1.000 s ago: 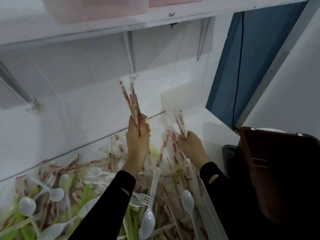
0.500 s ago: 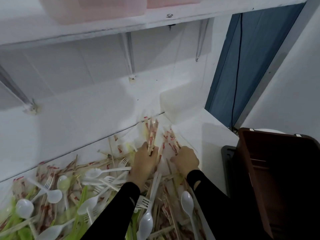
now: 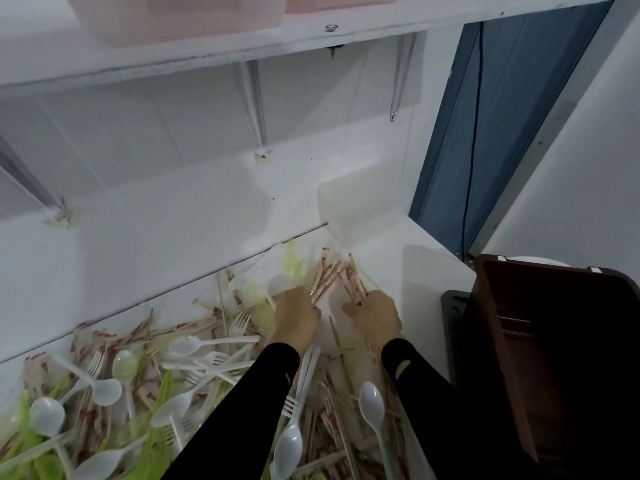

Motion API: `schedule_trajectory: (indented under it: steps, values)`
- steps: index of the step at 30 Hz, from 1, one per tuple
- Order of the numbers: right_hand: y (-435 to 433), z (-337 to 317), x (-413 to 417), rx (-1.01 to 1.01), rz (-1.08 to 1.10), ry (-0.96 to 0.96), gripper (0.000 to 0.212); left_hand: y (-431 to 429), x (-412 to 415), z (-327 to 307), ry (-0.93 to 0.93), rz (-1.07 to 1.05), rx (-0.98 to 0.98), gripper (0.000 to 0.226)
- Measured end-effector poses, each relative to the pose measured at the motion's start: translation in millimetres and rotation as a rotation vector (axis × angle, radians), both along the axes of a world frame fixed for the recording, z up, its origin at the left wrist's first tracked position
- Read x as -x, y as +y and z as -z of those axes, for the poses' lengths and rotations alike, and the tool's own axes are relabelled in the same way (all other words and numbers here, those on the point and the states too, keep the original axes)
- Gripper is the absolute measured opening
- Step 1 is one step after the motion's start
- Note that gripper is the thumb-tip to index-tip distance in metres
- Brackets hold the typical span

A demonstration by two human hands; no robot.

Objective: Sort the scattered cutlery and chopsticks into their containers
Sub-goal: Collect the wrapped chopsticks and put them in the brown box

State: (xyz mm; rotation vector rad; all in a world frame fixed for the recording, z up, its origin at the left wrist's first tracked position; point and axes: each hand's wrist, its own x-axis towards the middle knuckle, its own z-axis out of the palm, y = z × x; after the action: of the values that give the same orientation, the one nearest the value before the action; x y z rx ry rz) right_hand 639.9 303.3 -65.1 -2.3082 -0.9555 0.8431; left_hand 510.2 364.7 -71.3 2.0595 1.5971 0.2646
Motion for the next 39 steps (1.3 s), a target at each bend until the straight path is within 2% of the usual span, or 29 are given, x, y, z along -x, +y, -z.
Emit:
schedule_trajectory:
  steps: [2,6,10,15,18,20,24,27,29,31,33,35,36,37,39]
  values:
    - [0.4,-5.7,-3.5,-0.054,0.021,-0.004,0.028,0.1,4.0,-2.5,0.006,-0.004,0.022,0.016]
    - [-0.2,-21.4,-12.3,-0.273,0.077,0.086,0.021,-2.1,11.9,-4.8,-0.155,-0.027,0.067,0.027]
    - [-12.9,-38.7,-10.0,-0.460,0.084,0.174,0.026,-7.9,18.4,-18.3,-0.341,-0.046,0.009,0.018]
    - [-35.8,-74.0,2.0,-0.689,0.030,0.288,0.021,-27.4,27.5,-60.7,-0.763,-0.197,-0.221,0.018]
    - [-51.3,-98.5,6.1,-0.909,0.040,0.359,0.013,-42.1,30.7,-91.8,-0.973,-0.265,-0.282,0.006]
    - [-64.3,-115.5,7.6,-1.021,0.081,0.347,0.011,-53.0,34.7,-101.7,-0.960,-0.261,-0.298,0.004]
    - [-98.6,-124.4,11.3,-1.152,0.205,0.377,0.009,-79.3,45.0,-96.9,-0.705,-0.179,-0.188,0.024]
    - [-128.7,-96.8,16.9,-1.144,0.203,0.402,0.010,-105.5,47.1,-80.9,-0.673,-0.095,-0.127,0.043]
    - [-152.7,-74.8,23.2,-1.066,0.206,0.312,0.015,-128.8,48.3,-71.2,-0.790,-0.096,-0.112,0.045]
    - [-172.9,-54.3,31.4,-1.003,0.217,0.301,0.017,-151.7,50.8,-61.0,-0.896,-0.122,-0.123,0.047]
    - [-188.7,-40.6,38.9,-0.926,0.211,0.349,0.030,-173.1,56.2,-51.5,-0.922,-0.085,-0.079,0.037]
    - [-196.3,-30.4,41.6,-0.786,0.193,0.372,0.033,-187.3,63.5,-38.3,-0.879,-0.022,-0.039,0.011]
    - [-196.1,-27.2,40.7,-0.704,0.200,0.357,0.036,-190.5,66.9,-32.4,-0.855,-0.002,-0.009,0.009]
    - [-195.3,-24.9,39.3,-0.639,0.204,0.324,0.044,-191.3,69.8,-27.4,-0.823,0.018,0.005,0.019]
    - [-188.5,-23.3,34.3,-0.622,0.218,0.295,0.055,-189.1,70.4,-29.3,-0.802,0.021,0.015,0.026]
